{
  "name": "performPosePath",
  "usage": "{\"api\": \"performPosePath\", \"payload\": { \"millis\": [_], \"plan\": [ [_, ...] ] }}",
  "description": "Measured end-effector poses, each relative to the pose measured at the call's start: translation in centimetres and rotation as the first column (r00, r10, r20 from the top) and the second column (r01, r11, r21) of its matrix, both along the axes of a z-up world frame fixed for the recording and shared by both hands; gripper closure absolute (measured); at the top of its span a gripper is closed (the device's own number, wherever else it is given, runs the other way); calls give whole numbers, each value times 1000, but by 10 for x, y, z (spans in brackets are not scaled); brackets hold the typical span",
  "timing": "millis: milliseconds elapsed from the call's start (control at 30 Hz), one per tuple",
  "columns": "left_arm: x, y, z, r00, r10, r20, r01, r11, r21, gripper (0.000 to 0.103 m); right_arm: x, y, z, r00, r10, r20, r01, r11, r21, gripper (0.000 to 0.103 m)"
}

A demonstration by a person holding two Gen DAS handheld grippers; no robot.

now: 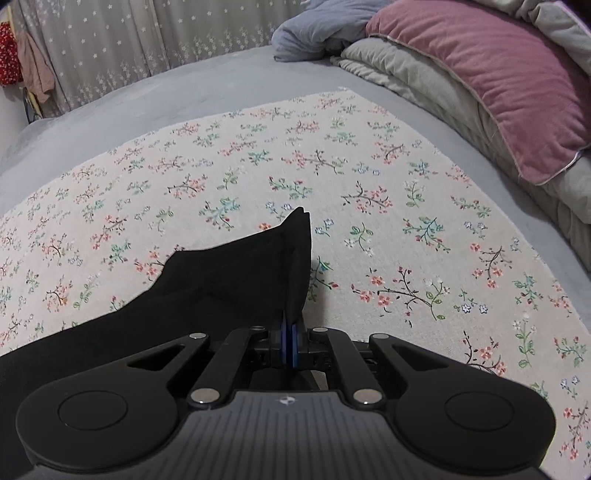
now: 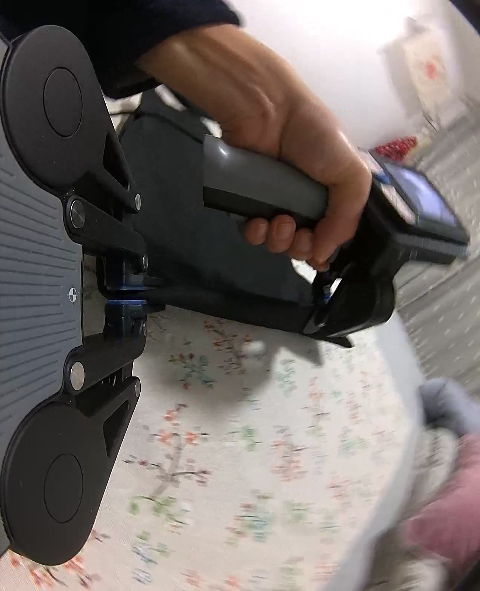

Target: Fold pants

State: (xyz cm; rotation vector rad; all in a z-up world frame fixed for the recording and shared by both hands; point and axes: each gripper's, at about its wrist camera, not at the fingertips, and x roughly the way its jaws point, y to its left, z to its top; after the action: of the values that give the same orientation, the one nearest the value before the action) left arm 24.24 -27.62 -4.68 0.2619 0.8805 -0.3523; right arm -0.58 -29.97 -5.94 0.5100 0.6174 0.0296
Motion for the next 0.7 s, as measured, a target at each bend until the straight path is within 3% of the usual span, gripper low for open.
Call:
{"api": "performPosePath", "payload": {
  "millis": [67, 300, 533, 700],
  "plan": [
    [0, 7, 4, 1000, -2, 3, 2, 1000, -13, 78, -1, 10, 4, 1000, 5, 24, -3, 997, -76, 99],
    [1, 28, 11, 1000, 21, -4, -21, 998, -55, 78, 1, 10, 8, 999, -4, 46, 8, 996, -91, 99],
    [1, 46, 21, 1000, 21, 8, -20, 997, -72, 78, -2, 36, 22, 994, 16, 110, 15, 963, -268, 99],
    [5, 65, 31, 1000, 22, -6, -23, 994, -106, 78, -1, 42, 28, 990, 18, 140, 25, 953, -302, 99]
  ]
}}
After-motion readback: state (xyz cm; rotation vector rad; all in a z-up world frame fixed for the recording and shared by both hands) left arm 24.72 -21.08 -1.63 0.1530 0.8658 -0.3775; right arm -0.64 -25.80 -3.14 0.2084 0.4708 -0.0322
